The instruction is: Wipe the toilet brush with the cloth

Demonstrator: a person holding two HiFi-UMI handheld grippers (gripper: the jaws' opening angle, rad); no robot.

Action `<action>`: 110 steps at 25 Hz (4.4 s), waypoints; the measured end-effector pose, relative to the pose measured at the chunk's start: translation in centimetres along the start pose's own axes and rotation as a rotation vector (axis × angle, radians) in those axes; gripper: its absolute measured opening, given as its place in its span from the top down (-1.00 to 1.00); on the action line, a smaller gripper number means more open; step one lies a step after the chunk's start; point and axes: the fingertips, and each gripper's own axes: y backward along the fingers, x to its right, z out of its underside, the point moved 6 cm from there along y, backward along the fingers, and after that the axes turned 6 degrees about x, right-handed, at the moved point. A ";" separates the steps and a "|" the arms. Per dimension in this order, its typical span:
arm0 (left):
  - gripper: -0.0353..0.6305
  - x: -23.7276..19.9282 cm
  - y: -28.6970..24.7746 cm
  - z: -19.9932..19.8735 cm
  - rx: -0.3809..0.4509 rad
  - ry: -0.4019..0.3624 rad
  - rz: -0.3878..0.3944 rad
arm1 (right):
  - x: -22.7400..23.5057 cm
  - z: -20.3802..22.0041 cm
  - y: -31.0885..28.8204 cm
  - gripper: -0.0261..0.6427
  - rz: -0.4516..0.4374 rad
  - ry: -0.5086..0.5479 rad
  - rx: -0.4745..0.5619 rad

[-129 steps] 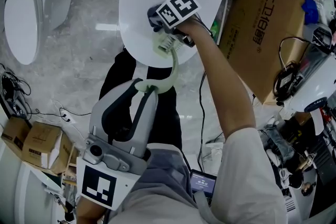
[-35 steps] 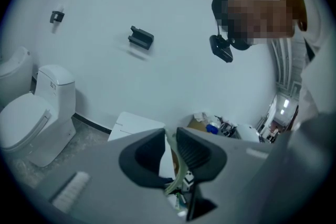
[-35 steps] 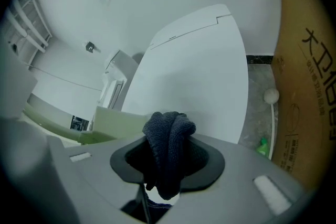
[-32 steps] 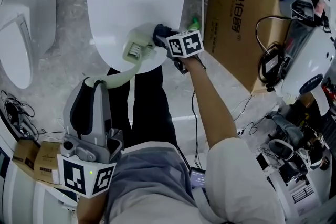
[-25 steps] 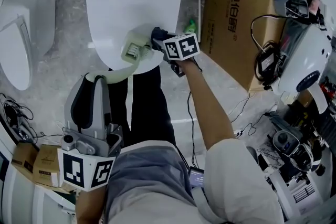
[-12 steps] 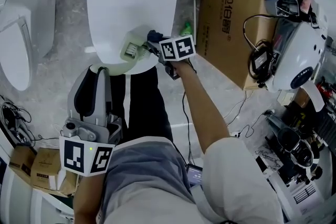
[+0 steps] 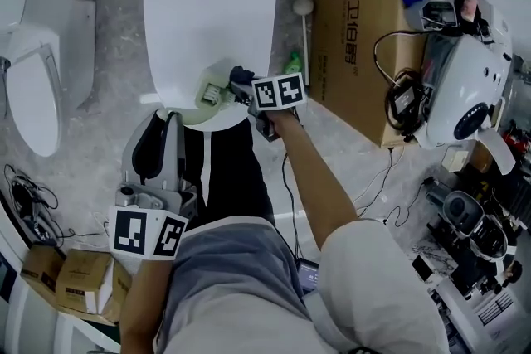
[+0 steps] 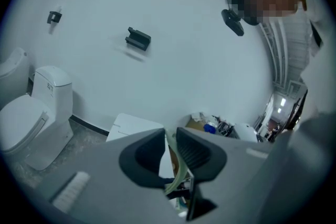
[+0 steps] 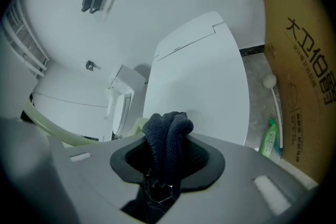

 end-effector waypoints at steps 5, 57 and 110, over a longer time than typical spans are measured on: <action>0.89 0.2 0.2 -0.2 -0.003 -0.009 0.014 | -1.3 -0.3 1.1 0.57 -0.025 -0.055 0.033; 0.89 0.3 -1.2 -0.3 0.014 -0.014 0.014 | 7.2 2.2 -2.4 0.57 0.050 -0.380 0.176; 0.89 0.5 -1.6 -0.2 0.020 -0.037 0.038 | 4.1 14.3 -2.4 0.60 0.088 -0.684 0.550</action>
